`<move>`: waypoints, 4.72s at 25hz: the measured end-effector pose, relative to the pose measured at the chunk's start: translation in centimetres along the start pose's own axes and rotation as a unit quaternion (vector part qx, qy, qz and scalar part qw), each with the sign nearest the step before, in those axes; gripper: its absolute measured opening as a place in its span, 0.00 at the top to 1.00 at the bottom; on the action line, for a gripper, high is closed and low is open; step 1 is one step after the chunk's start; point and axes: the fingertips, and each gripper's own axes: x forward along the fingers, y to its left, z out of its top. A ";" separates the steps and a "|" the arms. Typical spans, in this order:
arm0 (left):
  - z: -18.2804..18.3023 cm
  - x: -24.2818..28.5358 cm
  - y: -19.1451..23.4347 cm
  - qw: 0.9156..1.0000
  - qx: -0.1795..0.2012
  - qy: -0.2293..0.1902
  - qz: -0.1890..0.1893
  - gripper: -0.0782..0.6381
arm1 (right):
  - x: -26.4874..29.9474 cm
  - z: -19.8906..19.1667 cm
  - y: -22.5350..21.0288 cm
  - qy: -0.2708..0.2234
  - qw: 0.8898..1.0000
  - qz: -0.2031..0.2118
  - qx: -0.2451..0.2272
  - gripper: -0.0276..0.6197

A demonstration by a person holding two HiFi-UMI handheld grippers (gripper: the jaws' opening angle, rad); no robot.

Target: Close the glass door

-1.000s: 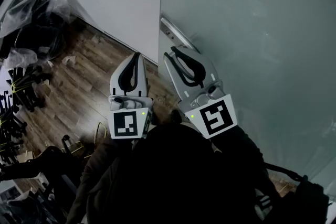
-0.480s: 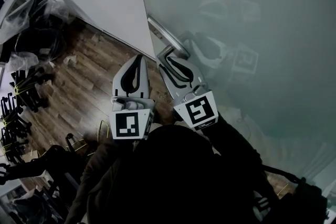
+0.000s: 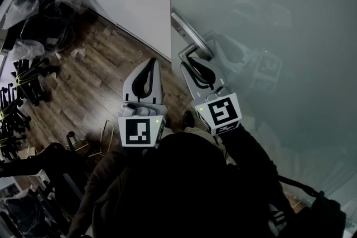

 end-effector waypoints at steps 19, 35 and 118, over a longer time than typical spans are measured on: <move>-0.9 -9.9 0.9 0.999 0.010 0.034 0.018 0.90 | -1.7 1.6 8.5 0.004 0.998 0.064 -0.005 0.85; 1.8 -31.9 -0.1 0.976 0.025 0.033 0.215 0.90 | -7.6 1.2 24.6 0.009 0.982 0.186 -0.014 0.85; 4.0 -84.5 -23.5 0.848 0.022 0.031 0.529 0.90 | -39.8 -3.4 63.0 0.009 0.880 0.467 -0.080 0.85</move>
